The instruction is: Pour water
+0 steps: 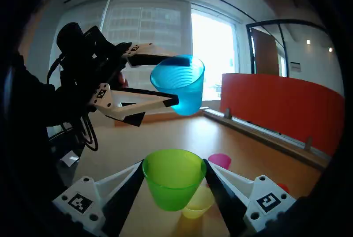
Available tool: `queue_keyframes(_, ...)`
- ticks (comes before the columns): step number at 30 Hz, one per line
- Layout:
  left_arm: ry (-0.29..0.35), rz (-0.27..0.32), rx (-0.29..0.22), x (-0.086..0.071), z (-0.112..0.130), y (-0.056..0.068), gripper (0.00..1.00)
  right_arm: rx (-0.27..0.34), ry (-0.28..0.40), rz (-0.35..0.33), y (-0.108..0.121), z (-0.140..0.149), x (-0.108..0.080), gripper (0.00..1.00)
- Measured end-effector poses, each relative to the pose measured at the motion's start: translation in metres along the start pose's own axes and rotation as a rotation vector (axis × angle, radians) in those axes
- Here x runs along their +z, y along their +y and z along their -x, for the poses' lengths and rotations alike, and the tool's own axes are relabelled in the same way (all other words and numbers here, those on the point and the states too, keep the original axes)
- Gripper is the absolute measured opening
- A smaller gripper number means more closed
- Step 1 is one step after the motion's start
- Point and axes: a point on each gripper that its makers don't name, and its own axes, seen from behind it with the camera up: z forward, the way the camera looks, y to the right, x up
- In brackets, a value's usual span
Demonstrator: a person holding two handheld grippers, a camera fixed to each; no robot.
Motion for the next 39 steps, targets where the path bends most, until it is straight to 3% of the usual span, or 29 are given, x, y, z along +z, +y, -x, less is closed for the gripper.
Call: queue_keyframes(39, 0.002, 0.013, 0.091, -0.0038, -0.0057, 0.0041, 0.86, -0.008, 0.022, 0.000, -0.0019, -0.0097, 0.0029, 0.95)
